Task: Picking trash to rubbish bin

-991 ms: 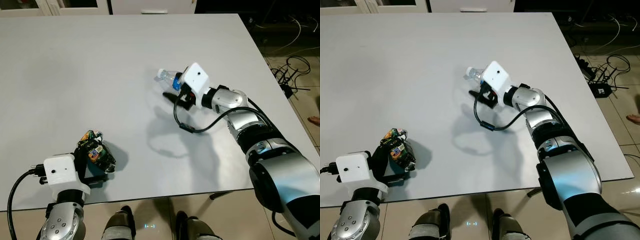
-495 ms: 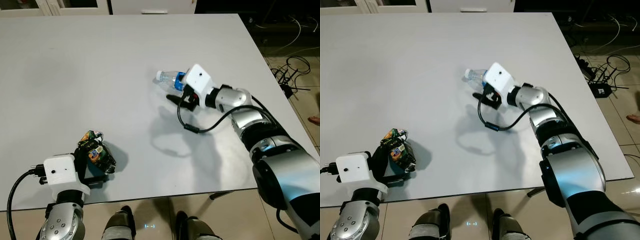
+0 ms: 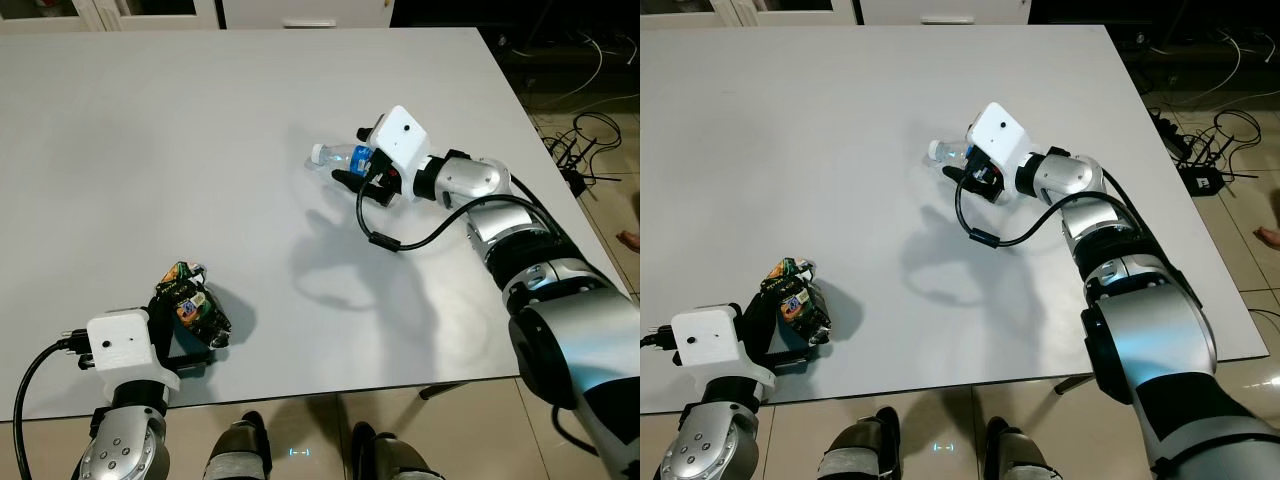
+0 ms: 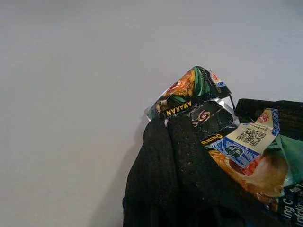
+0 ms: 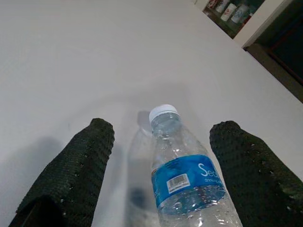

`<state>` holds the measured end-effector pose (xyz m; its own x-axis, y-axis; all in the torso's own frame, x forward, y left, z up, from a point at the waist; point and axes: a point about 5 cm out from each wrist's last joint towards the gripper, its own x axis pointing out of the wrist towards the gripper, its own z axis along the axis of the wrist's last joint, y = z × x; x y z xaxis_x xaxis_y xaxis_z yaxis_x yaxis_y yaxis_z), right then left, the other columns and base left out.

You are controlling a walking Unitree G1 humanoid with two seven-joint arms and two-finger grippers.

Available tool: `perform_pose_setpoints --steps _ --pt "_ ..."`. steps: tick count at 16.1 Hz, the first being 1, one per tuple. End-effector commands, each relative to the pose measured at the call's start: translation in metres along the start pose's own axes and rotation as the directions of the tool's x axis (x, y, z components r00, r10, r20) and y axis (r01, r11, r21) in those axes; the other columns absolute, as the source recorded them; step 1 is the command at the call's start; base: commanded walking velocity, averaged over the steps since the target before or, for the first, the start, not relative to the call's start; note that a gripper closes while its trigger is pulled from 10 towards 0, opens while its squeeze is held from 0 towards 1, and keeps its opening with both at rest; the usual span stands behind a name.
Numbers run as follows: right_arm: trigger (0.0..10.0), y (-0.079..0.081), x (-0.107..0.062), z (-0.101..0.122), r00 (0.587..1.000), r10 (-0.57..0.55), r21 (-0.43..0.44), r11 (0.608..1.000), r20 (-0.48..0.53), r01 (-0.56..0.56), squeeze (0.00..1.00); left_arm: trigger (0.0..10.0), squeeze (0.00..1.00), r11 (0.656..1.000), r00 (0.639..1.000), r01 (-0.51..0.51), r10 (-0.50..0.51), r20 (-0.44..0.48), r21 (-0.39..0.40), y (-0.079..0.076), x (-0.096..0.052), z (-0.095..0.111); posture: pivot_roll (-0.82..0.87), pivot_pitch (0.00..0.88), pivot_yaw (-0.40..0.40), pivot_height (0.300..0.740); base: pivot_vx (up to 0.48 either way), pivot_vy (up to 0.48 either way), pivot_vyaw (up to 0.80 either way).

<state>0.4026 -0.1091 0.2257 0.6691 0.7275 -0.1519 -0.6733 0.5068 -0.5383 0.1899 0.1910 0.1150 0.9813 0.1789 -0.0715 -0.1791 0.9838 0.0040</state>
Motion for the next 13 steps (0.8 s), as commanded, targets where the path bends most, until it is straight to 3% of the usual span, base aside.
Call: perform_pose_setpoints --steps 1,2,13 --pt "10.0 -0.005 -0.002 0.003 1.0 0.024 -0.036 0.999 -0.02 -0.024 0.56 4.5 0.0 1.0 0.998 -0.008 0.008 -0.061 -0.003 0.002 -0.004 -0.011 0.12 0.231 -0.039 0.74 0.0 0.0 0.0" --pt "10.0 -0.007 -0.003 0.004 0.999 0.023 -0.051 0.998 -0.031 -0.025 1.0 4.5 0.0 1.0 0.998 -0.009 0.009 -0.061 -0.004 0.002 -0.004 -0.011 0.12 0.231 -0.039 0.74 0.0 0.0 0.0" --pt "10.0 -0.002 -0.009 -0.008 0.982 0.134 -0.109 0.983 -0.13 -0.149 0.98 4.6 0.0 1.0 0.998 -0.001 0.0 -0.065 -0.01 0.0 -0.003 -0.012 0.12 0.224 -0.041 0.74 0.0 0.0 0.0"
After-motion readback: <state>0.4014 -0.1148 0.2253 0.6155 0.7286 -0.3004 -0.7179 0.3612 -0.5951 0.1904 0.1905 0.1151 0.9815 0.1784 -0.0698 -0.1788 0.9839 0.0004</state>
